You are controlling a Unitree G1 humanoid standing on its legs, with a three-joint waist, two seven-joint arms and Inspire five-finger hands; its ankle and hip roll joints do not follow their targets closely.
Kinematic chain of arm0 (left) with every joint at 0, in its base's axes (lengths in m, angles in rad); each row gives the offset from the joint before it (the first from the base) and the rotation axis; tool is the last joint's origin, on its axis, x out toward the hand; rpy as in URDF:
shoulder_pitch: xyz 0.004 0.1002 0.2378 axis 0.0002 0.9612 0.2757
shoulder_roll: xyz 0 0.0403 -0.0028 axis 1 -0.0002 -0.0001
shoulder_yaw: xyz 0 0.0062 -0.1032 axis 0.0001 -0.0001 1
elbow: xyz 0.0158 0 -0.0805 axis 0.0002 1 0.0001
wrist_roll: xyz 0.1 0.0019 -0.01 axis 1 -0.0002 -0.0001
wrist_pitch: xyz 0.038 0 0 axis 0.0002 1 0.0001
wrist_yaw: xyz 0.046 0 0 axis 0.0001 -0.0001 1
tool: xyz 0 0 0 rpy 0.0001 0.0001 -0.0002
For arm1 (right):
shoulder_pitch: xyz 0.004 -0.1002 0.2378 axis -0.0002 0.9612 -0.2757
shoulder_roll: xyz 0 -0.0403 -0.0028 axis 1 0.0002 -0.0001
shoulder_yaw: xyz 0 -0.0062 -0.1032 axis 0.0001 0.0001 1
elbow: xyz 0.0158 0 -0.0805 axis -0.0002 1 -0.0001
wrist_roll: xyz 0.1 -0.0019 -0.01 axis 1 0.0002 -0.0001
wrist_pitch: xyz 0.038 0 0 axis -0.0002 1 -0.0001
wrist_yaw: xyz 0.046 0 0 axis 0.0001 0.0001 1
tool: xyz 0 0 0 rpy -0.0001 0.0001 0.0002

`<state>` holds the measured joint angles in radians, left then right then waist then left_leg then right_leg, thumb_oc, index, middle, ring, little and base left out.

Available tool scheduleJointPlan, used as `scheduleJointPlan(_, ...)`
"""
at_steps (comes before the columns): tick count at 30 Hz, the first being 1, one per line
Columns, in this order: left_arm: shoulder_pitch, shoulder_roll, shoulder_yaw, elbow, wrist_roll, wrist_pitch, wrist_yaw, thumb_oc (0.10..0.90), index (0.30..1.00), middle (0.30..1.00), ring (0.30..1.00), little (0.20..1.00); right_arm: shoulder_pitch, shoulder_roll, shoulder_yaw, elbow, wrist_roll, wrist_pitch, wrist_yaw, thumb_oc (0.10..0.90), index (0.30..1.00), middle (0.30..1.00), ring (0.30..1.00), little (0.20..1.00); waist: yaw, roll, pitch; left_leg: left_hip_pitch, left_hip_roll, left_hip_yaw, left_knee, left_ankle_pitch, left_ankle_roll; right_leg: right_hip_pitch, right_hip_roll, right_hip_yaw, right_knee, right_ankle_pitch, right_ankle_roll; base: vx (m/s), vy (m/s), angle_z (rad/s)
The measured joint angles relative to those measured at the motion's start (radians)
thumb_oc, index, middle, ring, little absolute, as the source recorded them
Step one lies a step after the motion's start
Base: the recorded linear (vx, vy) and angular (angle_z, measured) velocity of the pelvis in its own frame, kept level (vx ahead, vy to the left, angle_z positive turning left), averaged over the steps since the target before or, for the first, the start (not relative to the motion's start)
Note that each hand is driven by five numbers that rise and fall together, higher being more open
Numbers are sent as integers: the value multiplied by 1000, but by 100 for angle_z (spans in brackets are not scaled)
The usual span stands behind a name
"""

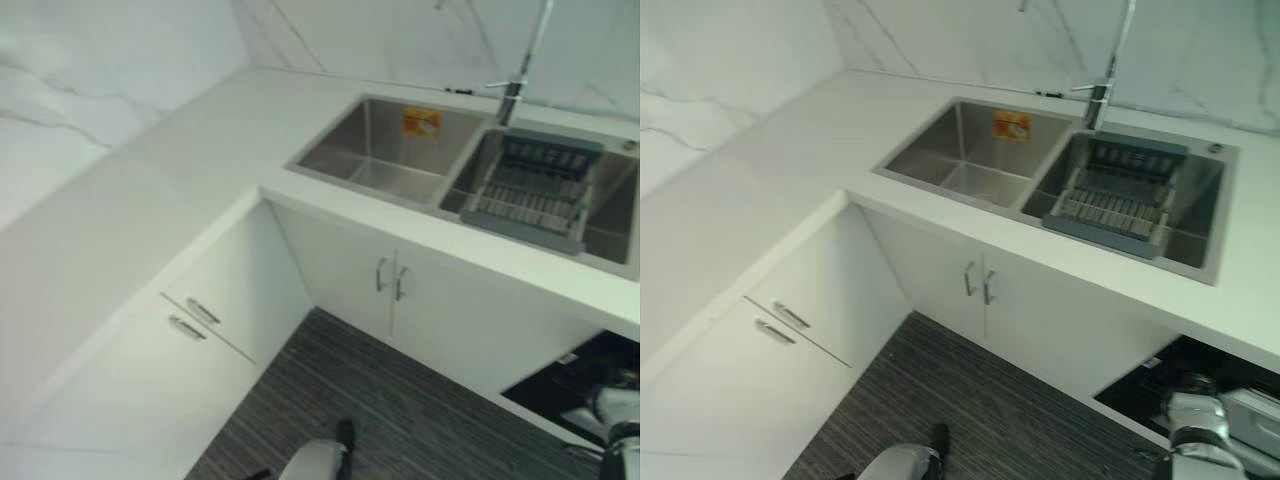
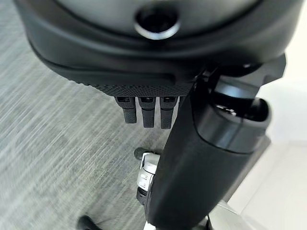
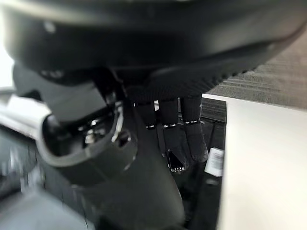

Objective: Place the dishes in the dishwasher.

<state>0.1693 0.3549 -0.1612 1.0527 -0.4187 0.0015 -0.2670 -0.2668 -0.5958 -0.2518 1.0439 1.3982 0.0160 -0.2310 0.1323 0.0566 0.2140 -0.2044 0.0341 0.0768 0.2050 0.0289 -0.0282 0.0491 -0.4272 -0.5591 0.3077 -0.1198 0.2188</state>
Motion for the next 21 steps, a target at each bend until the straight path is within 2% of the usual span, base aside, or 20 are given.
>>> scheduleJointPlan(2,-3,7,48,1,-7,-14,17,800,900,900,900,900,98,79,47,-177,-86,-18,183,800,900,900,900,900,-24,-23,22,-10,42,39,17,5,-5,-47,26,31,21,-8,-29,-176,-95,-75)
scheduleJointPlan(3,-33,1,56,7,-9,-21,23,800,900,900,900,900,115,108,142,-256,-145,10,316,800,900,900,900,900,-44,-26,24,0,72,51,21,-5,-21,-60,41,48,26,-6,-39,-167,-107,-96)
scheduleJointPlan(4,-51,-7,88,6,-10,-32,18,800,900,900,900,900,137,156,215,-352,-210,1,484,800,900,900,900,900,-54,-30,23,10,103,84,23,-11,-25,-98,52,92,51,-15,-54,-134,-80,-84)
scheduleJointPlan(6,-74,-19,127,7,-12,-35,20,800,900,900,900,900,146,206,300,-393,-299,12,628,800,900,900,900,900,-52,-30,21,23,125,111,19,-11,-33,-114,63,119,70,-28,-60,-92,-55,-58)
scheduleJointPlan(7,-94,-30,131,2,-49,-55,14,800,900,900,900,900,160,253,330,-345,-346,38,698,800,900,900,900,900,-60,-38,13,47,134,134,12,-6,-40,-126,67,141,80,-34,-63,-83,-52,-55)
scheduleJointPlan(8,-91,-30,136,3,-50,-61,11,800,900,900,900,900,159,299,317,-298,-362,36,714,800,900,900,900,900,-59,-45,-3,52,144,152,13,-11,-45,-137,73,157,83,-36,-65,-71,-51,-64)
scheduleJointPlan(10,-98,-33,137,13,-48,-75,14,800,900,900,900,900,230,339,299,-222,-429,29,721,800,900,900,900,900,-88,-73,-34,72,160,188,11,-12,-43,-148,85,185,83,-35,-68,-35,-33,-61)
scheduleJointPlan(11,-104,-33,135,49,-45,-74,18,800,900,900,900,900,269,354,293,-163,-498,25,719,800,900,900,900,900,-119,-93,-61,95,172,215,5,-20,-51,-150,96,210,81,-36,-70,-13,-28,-57)
scheduleJointPlan(14,-128,-40,136,79,-44,-77,23,800,900,900,900,900,310,344,300,-73,-565,17,716,800,900,900,900,900,-149,-107,-90,121,189,243,-5,-22,-58,-154,115,239,81,-36,-73,1,-17,-40)
scheduleJointPlan(15,-140,-45,134,84,-41,-77,23,800,900,900,900,900,315,343,305,-27,-586,8,710,800,900,900,900,900,-161,-107,-110,122,194,251,-7,-23,-62,-166,121,249,82,-36,-74,21,7,-27)
scheduleJointPlan(16,-151,-68,123,114,-36,-77,30,800,900,900,900,900,330,344,309,53,-638,-34,679,800,900,900,900,900,-164,-97,-143,130,194,261,-21,-17,-66,-172,125,257,83,-36,-75,31,24,-33)
scheduleJointPlan(19,-158,-108,110,142,-37,-80,41,800,900,900,900,900,334,335,309,112,-692,-78,607,800,900,900,900,900,-175,-74,-165,156,195,284,-37,-16,-68,-173,130,282,84,-40,-80,38,33,-22)
scheduleJointPlan(21,-150,-135,103,199,-37,-82,41,800,900,900,900,900,343,334,318,150,-786,-102,506,800,900,900,900,900,-183,-59,-184,162,196,290,-40,-18,-70,-176,132,289,87,-43,-80,41,43,-11)
